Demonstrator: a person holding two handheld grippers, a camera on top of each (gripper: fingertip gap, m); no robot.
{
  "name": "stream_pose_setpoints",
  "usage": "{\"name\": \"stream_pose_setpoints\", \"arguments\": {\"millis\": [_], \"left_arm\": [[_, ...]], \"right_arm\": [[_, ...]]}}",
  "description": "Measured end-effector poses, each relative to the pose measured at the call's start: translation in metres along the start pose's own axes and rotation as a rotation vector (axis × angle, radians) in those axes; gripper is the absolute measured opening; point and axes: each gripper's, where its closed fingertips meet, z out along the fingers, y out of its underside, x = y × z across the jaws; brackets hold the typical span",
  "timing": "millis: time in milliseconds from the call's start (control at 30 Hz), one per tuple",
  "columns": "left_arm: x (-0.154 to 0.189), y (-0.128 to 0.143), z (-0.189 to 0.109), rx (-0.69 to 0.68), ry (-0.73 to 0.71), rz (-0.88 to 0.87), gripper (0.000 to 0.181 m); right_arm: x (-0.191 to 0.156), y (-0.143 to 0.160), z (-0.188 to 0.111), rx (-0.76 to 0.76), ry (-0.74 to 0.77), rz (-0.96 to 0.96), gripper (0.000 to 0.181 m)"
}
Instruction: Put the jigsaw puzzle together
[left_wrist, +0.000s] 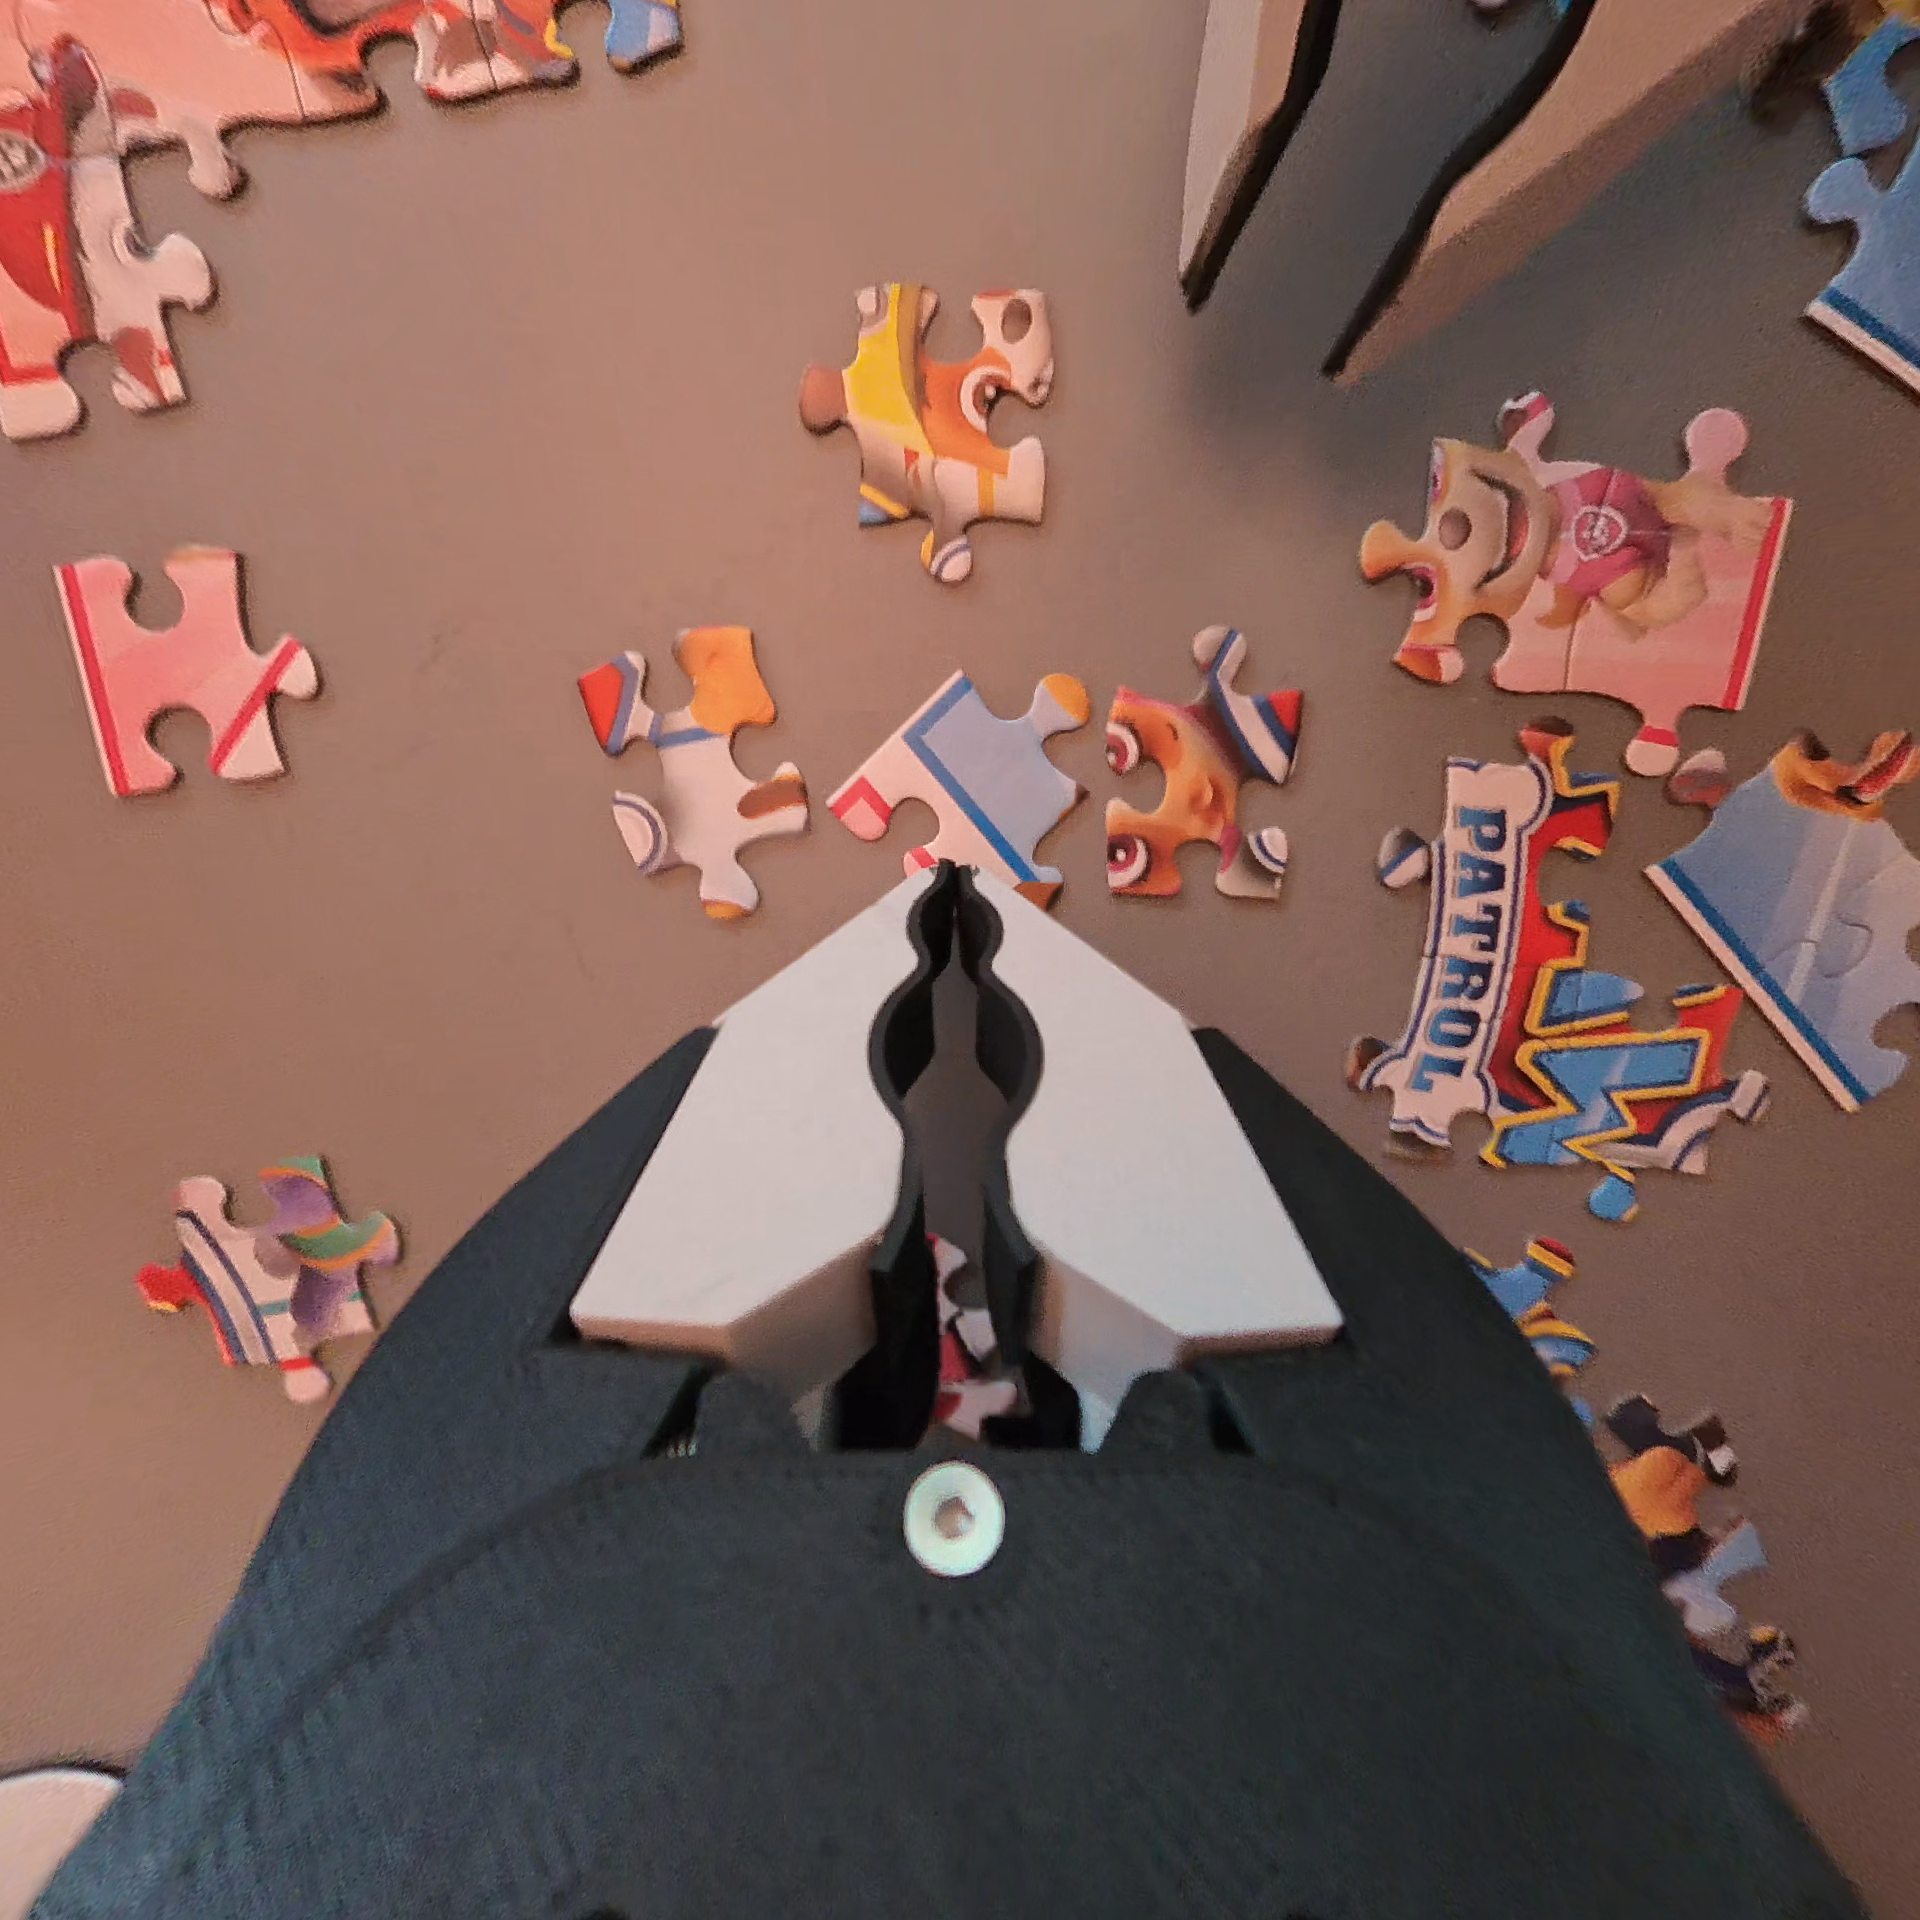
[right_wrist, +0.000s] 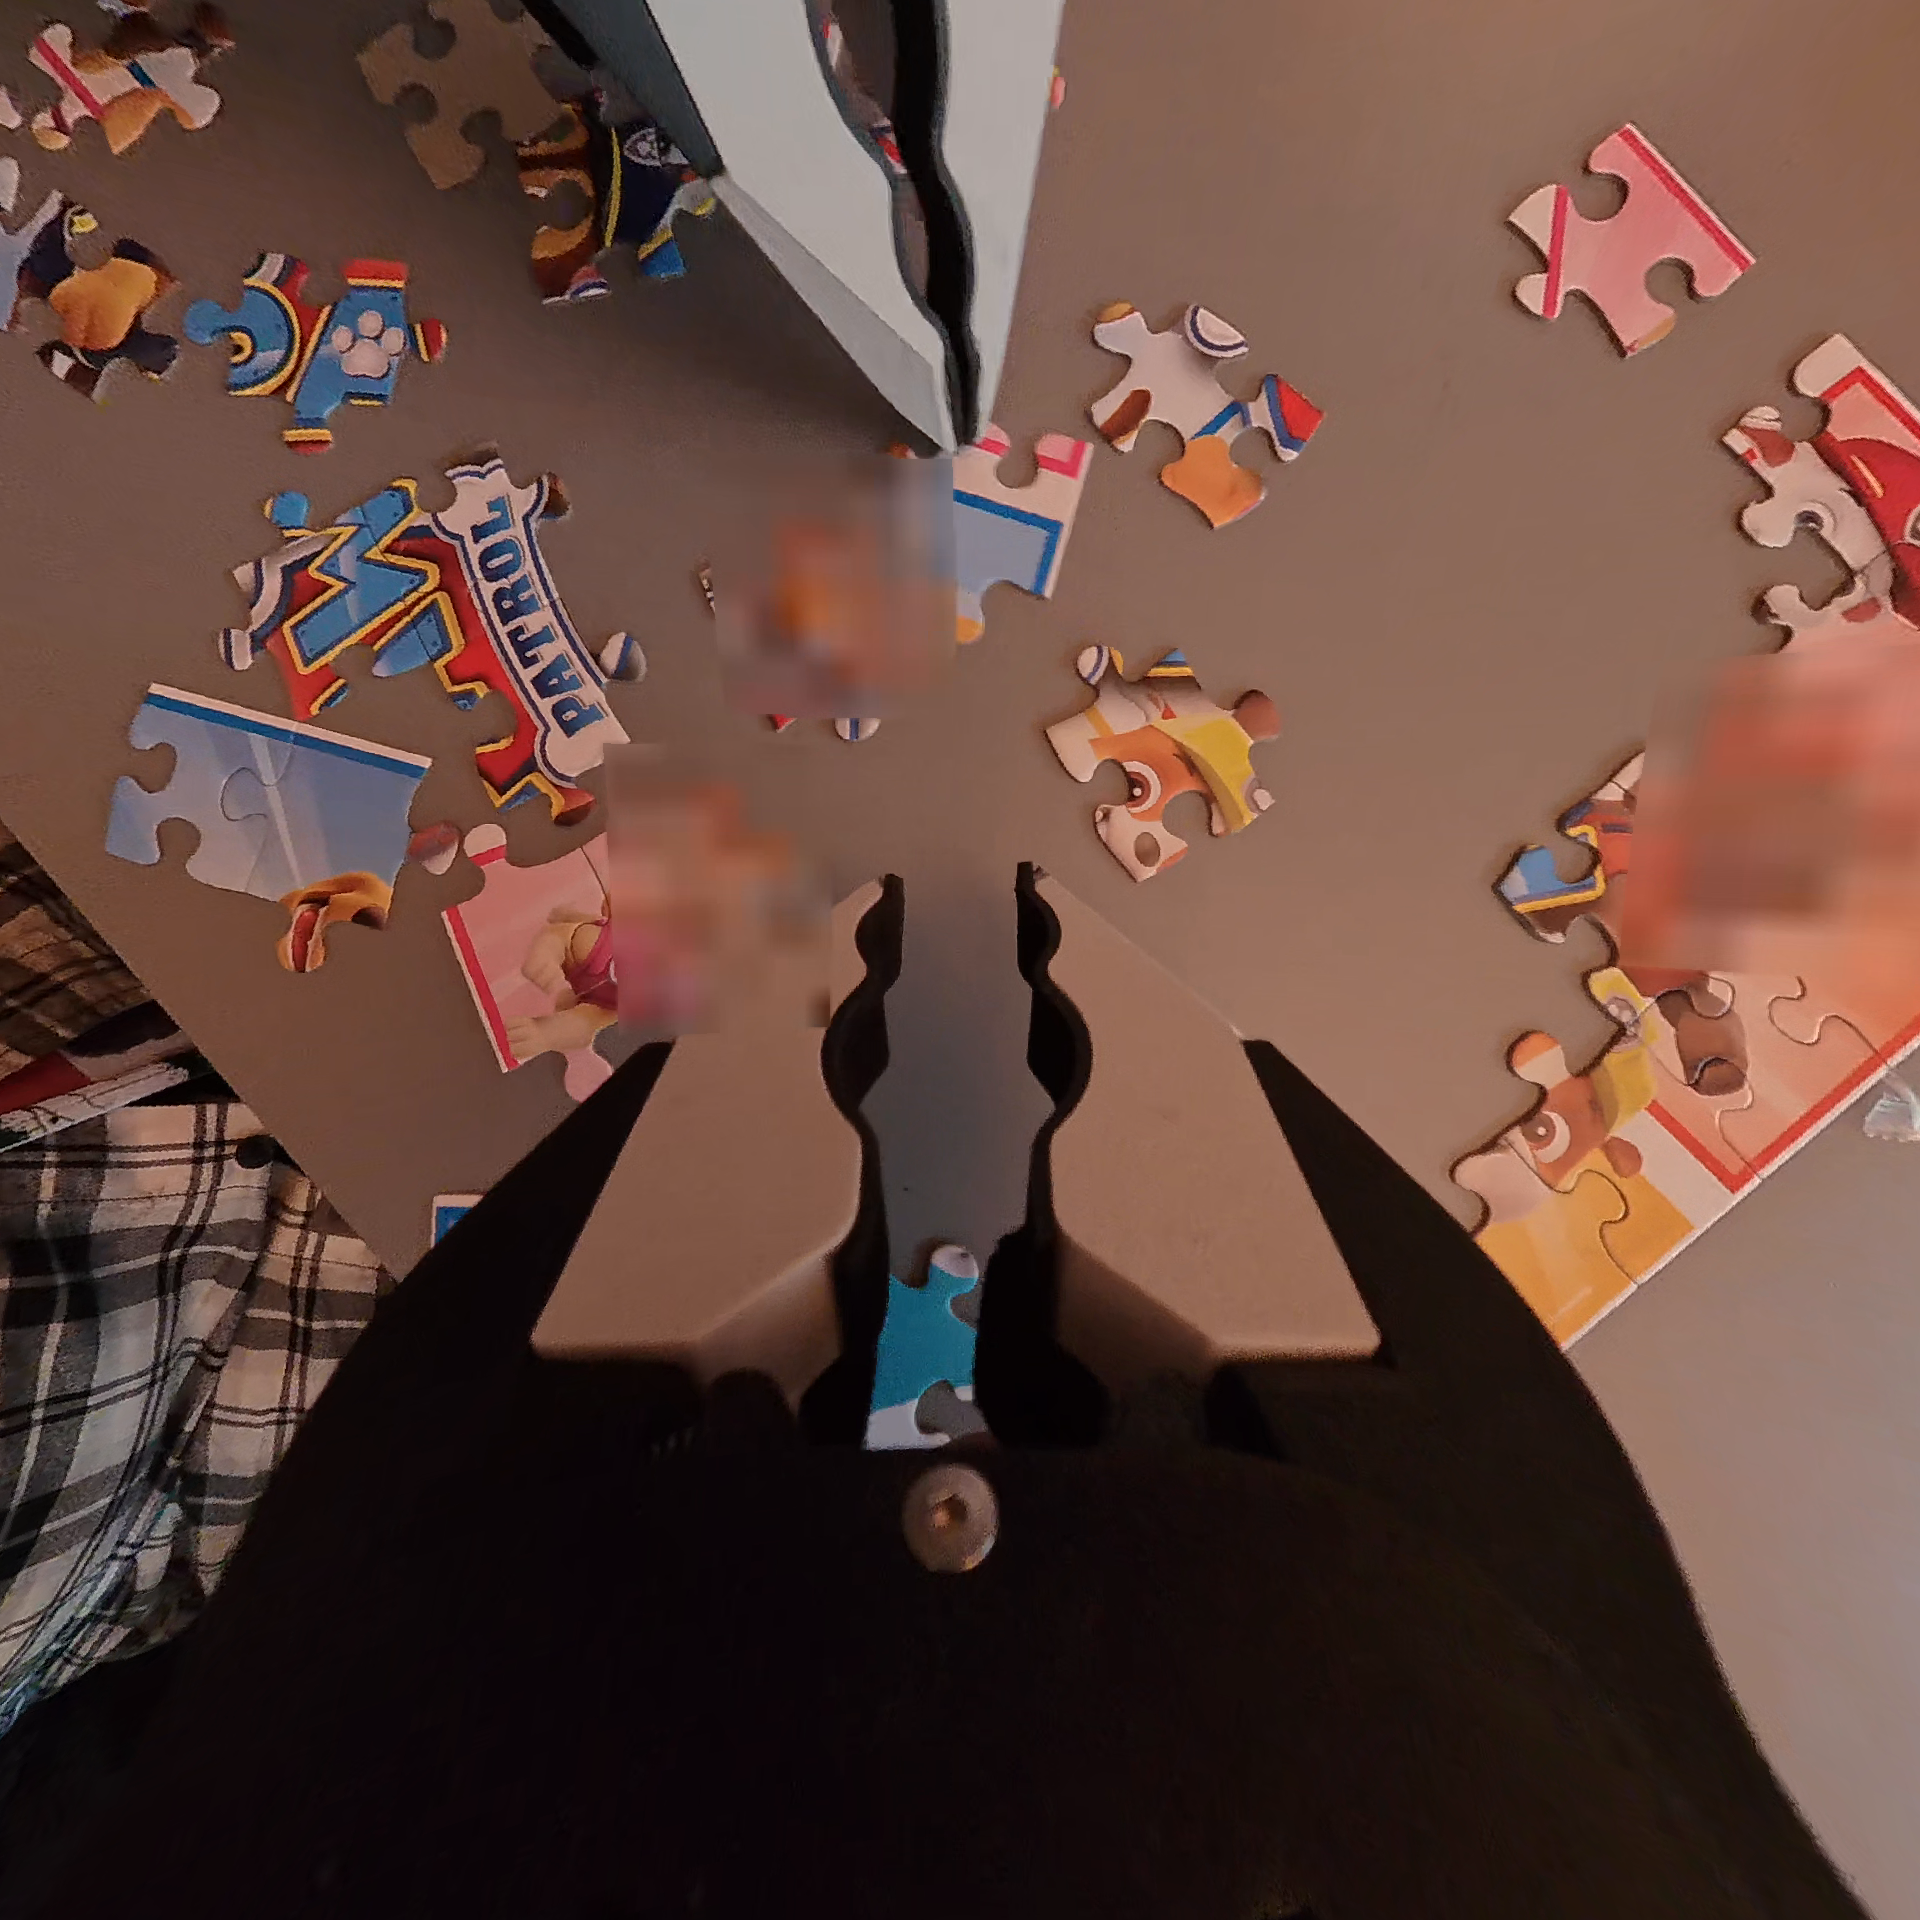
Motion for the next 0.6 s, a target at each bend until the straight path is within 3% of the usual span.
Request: {"name": "stream_pose_setpoints", "arguments": {"millis": [67, 133, 267, 367, 500, 600], "left_arm": [[0.004, 0.009, -0.005, -0.034, 0.036, -0.005, 0.002], [-0.008, 0.015, -0.010, -0.047, -0.018, -0.011, 0.014], [-0.005, 0.004, -0.016, 0.013, -0.004, 0.052, 0.024], [0.001, -0.003, -0.005, -0.020, -0.020, 0.148, 0.032], [0.005, -0.003, 0.004, -0.046, -0.003, 0.134, 0.018], [0.003, -0.002, 0.003, -0.018, -0.011, 0.058, 0.017]], "right_arm": [[0.001, 0.000, -0.001, 0.004, 0.001, 0.004, 0.020], [0.002, 0.001, -0.002, 0.009, -0.001, 0.009, 0.020], [-0.001, -0.001, 0.000, 0.007, -0.007, 0.000, 0.020], [-0.003, -0.003, 0.002, 0.007, -0.013, -0.007, 0.020], [-0.004, -0.006, 0.001, 0.020, -0.014, -0.008, 0.019], [-0.002, -0.005, 0.000, 0.022, -0.010, -0.002, 0.019]]}}
